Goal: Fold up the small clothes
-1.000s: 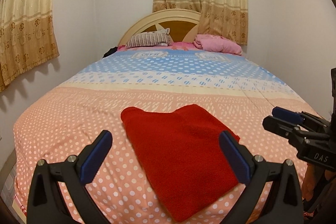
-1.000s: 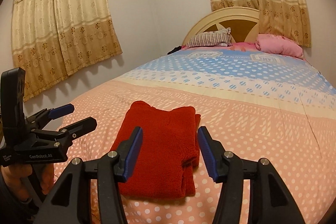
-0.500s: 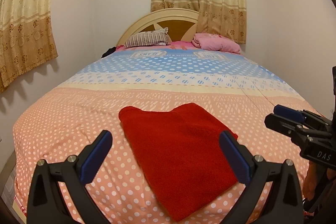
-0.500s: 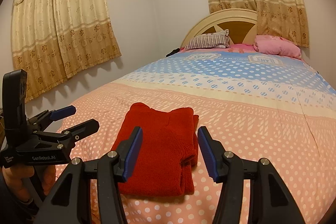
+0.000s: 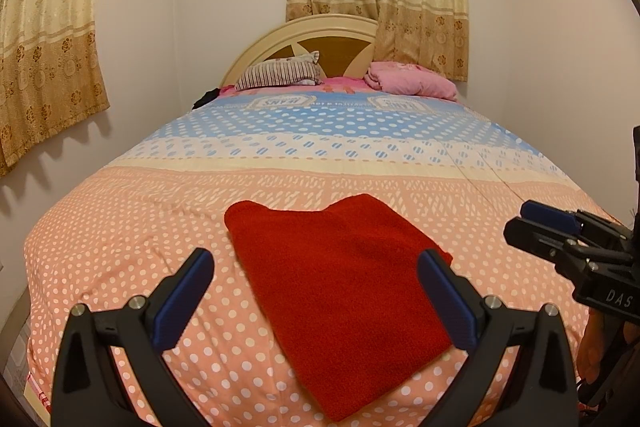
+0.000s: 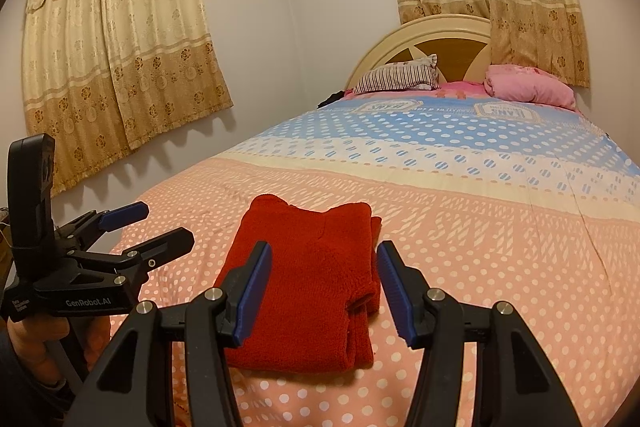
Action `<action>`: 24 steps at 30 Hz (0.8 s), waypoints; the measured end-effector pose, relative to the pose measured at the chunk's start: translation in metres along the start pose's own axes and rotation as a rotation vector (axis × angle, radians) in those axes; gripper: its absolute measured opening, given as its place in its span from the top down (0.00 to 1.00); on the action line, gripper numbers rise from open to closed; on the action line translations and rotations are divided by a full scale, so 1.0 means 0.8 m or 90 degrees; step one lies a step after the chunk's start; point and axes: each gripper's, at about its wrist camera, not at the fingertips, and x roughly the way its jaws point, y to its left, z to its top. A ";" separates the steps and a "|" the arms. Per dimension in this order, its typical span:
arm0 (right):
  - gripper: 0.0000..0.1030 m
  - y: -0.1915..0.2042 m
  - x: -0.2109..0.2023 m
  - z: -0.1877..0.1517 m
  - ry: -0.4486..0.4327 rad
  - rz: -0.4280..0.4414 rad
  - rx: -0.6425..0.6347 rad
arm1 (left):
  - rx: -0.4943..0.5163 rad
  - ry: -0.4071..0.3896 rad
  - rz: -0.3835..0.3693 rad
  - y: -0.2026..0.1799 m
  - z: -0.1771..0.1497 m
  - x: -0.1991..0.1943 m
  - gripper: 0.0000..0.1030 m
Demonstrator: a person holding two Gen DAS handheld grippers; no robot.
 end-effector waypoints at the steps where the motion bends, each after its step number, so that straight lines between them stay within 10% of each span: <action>1: 0.46 0.001 0.000 0.000 0.000 0.000 0.001 | 0.000 0.000 0.000 0.000 0.000 0.000 0.00; 24: 0.46 0.002 0.003 -0.007 -0.002 0.001 0.006 | 0.007 0.001 -0.007 -0.002 -0.003 0.003 0.00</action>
